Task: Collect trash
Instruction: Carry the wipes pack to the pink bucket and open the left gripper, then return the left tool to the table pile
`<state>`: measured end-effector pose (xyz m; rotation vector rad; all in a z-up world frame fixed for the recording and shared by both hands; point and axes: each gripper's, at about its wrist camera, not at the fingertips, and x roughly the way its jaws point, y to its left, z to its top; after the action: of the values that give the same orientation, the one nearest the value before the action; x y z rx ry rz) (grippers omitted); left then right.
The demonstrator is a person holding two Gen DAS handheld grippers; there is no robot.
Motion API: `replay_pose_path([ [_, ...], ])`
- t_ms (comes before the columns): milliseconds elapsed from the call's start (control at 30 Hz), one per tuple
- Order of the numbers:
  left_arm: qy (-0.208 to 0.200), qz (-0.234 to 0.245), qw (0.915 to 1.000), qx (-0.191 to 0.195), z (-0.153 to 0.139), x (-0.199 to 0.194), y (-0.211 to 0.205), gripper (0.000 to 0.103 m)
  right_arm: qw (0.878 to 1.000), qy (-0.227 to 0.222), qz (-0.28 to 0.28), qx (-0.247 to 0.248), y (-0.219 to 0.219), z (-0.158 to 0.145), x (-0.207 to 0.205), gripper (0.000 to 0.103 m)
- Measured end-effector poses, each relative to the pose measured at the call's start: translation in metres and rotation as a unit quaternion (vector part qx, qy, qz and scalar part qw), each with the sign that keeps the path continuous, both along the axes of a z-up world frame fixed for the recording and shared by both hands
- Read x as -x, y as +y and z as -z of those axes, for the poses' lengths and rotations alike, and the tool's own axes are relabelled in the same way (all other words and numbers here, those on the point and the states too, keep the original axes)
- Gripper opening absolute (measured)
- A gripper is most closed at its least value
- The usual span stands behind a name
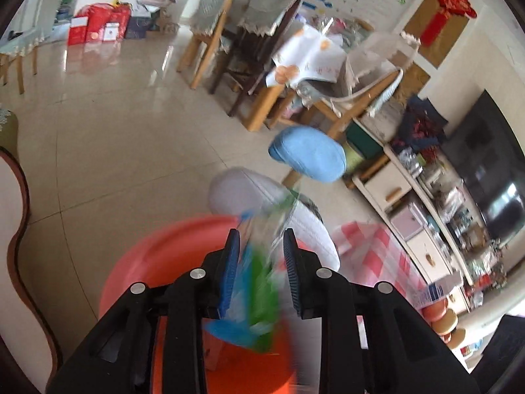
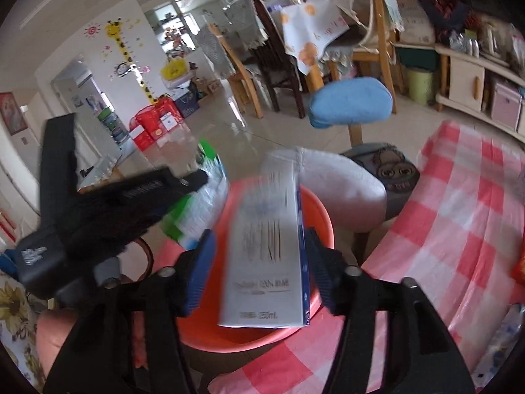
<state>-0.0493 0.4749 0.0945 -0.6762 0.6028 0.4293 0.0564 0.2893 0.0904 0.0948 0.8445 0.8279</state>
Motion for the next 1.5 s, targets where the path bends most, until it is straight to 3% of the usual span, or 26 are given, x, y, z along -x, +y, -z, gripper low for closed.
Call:
replay_pose_path([
  [33,0.000,-0.006,0.9999,-0.015,-0.002,0.001,0.000,0.041,1.000,-0.002,0.010,0.000,-0.005,0.000,0.001,0.068],
  [100,-0.003,-0.024,0.9986,-0.047,-0.007,0.006,-0.005,0.067,1.000,-0.006,0.027,-0.003,-0.021,-0.001,0.003,0.072],
  [267,-0.055,-0.040,0.9935,-0.091,-0.025,0.013,-0.022,0.089,0.996,-0.047,0.072,0.025,-0.062,-0.006,0.014,0.079],
  [367,-0.094,-0.029,0.9886,-0.115,-0.035,0.013,-0.040,0.095,0.992,-0.069,0.092,0.045,-0.089,-0.005,0.026,0.083],
  [500,-0.130,0.011,0.9813,-0.142,-0.045,0.007,-0.067,0.096,0.989,-0.075,0.121,0.051,-0.125,-0.004,0.038,0.086],
  [633,-0.131,0.054,0.9759,-0.166,-0.054,-0.001,-0.092,0.096,0.984,-0.078,0.148,0.055,-0.156,-0.003,0.045,0.091],
  [933,-0.152,0.148,0.9499,-0.229,-0.058,-0.007,-0.162,0.096,0.975,-0.094,0.187,0.071,-0.211,-0.004,0.059,0.092],
  [1200,-0.126,0.262,0.9309,-0.222,-0.052,-0.020,-0.217,0.096,0.970,-0.091,0.214,0.073,-0.256,0.000,0.067,0.093],
  [1367,-0.131,0.329,0.9113,-0.210,-0.046,-0.020,-0.246,0.096,0.966,-0.091,0.232,0.067,-0.281,-0.001,0.070,0.093],
  [1500,-0.122,0.370,0.9003,-0.193,-0.039,-0.021,-0.266,0.096,0.964,-0.090,0.242,0.064,-0.300,-0.004,0.071,0.093],
])
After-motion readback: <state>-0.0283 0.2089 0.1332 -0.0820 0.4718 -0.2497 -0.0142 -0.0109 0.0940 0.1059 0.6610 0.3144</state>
